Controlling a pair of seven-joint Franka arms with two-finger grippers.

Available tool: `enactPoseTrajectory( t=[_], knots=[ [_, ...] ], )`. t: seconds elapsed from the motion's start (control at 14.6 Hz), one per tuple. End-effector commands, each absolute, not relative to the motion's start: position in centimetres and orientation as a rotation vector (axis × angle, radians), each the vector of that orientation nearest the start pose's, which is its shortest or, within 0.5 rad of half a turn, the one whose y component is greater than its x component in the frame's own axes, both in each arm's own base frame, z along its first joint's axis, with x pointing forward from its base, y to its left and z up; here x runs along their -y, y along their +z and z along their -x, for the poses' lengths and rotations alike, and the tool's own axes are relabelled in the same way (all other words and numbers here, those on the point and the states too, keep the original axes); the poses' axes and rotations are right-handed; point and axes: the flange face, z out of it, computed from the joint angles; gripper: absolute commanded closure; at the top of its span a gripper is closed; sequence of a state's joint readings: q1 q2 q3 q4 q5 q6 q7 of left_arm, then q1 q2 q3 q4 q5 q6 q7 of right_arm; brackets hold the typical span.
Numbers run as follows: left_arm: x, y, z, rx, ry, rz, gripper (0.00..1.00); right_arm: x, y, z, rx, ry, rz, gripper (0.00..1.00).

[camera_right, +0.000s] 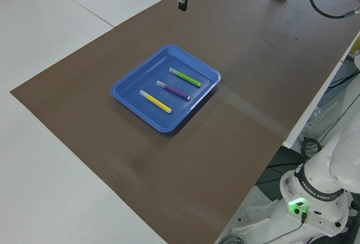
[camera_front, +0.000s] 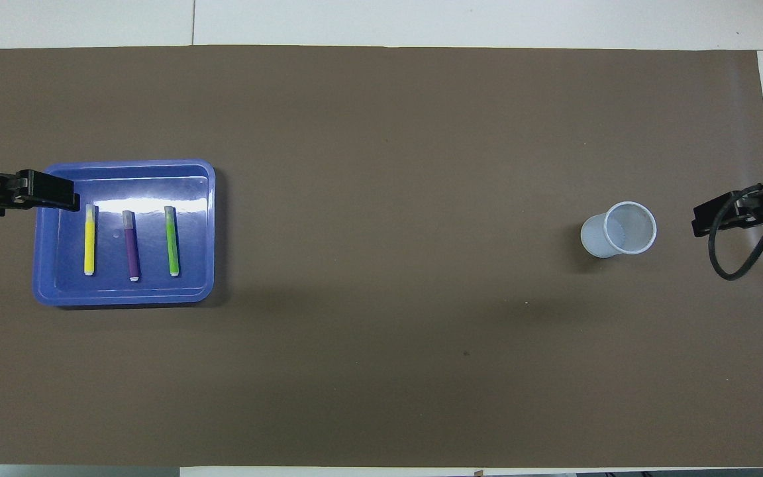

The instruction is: Transfer and insert pens with both arms

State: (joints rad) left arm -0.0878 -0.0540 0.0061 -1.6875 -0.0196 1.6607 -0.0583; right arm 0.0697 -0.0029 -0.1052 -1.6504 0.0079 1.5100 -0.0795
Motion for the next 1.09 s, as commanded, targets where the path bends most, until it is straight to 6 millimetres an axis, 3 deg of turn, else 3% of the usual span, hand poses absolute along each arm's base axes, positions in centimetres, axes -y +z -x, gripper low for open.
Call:
enactPoseTrajectory(
  t=[0.0,0.14,0.41,0.62,0.82,1.03],
  knots=[
    [4.1,59.9,-53.9,-0.028,-0.031,3.152,0.00,1.5,58.5,-53.8,0.059,0.208,3.090,0.00],
    [3.7,58.5,-53.0,-0.020,-0.023,3.151,0.00,1.2,59.4,-53.3,0.069,0.187,3.090,0.00],
    [1.4,55.1,-53.3,-0.097,0.010,3.149,0.00,-3.3,59.4,-53.3,0.224,0.170,3.011,0.00],
    [-0.9,50.9,-53.9,-0.072,0.024,3.150,0.00,-4.4,57.5,-51.6,0.152,0.218,2.827,0.00],
    [-3.3,45.7,-55.9,-0.048,0.064,3.150,0.00,-5.9,55.0,-50.6,0.119,0.198,2.738,0.00],
    [-6.0,40.5,-57.9,0.008,0.067,3.150,0.00,-8.0,51.9,-51.5,-0.055,0.176,2.560,0.00]
  ],
)
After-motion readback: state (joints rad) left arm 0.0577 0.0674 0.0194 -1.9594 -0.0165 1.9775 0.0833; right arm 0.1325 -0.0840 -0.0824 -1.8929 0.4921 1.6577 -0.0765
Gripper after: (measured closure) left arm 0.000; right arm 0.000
